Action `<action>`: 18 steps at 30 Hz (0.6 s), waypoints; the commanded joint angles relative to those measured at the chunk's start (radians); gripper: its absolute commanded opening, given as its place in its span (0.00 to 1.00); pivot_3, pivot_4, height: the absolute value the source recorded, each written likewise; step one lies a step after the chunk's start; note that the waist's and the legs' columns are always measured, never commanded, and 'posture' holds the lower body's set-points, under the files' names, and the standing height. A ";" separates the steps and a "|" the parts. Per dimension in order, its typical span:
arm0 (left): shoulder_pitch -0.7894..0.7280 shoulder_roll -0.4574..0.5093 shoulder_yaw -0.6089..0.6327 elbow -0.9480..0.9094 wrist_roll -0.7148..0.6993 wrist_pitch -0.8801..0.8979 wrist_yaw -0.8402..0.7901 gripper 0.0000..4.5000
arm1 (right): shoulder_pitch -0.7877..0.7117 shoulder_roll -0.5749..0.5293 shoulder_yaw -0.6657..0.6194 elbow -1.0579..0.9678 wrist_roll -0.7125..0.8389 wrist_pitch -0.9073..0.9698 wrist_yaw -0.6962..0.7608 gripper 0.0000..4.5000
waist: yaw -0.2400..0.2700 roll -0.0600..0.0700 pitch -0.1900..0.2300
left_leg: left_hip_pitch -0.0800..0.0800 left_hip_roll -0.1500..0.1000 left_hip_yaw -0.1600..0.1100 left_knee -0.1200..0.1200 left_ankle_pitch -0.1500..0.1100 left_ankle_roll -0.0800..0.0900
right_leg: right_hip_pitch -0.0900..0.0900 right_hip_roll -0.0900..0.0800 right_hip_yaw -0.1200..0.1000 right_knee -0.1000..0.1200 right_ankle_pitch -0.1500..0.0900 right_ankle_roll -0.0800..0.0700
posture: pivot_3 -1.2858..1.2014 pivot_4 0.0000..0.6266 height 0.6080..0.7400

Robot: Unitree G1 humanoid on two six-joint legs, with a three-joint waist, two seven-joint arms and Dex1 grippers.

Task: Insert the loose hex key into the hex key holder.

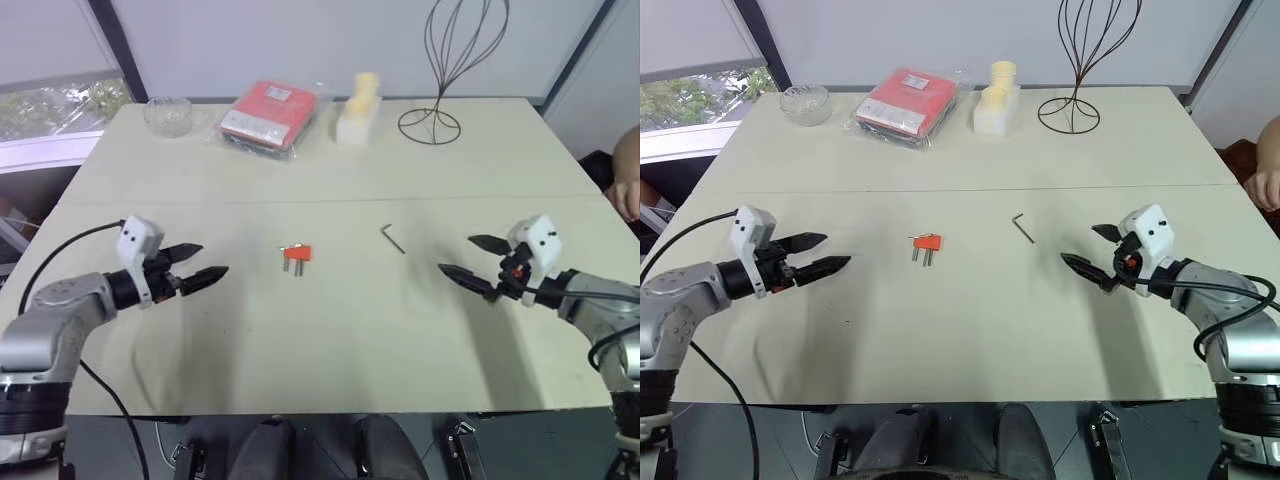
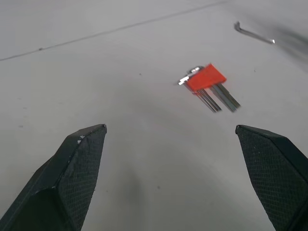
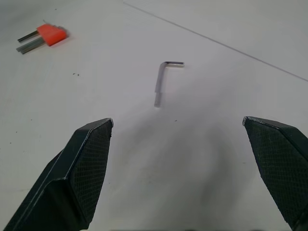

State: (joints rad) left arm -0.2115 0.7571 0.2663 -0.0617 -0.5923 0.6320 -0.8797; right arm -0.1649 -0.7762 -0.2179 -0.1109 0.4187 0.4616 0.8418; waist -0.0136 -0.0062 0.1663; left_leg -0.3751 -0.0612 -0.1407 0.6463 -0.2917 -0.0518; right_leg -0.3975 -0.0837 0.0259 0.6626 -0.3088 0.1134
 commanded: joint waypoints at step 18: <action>0.001 -0.002 -0.002 -0.034 0.017 -0.038 0.019 1.00 | -0.064 0.017 0.031 0.029 -0.033 -0.043 -0.001 1.00 | 0.001 0.000 0.002 | 0.000 0.000 0.000 0.000 0.000 0.000 | 0.000 -0.001 0.000 0.000 0.000 0.000 | 0.52 0.24 1.00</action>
State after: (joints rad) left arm -0.1955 0.7447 0.2609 -0.0907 -0.5919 0.6231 -0.8481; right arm -0.2106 -0.7622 -0.1721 -0.0741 0.3854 0.4398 0.8404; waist -0.0126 -0.0063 0.1679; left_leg -0.3753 -0.0613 -0.1405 0.6464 -0.2918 -0.0519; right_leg -0.3975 -0.0845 0.0260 0.6622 -0.3087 0.1133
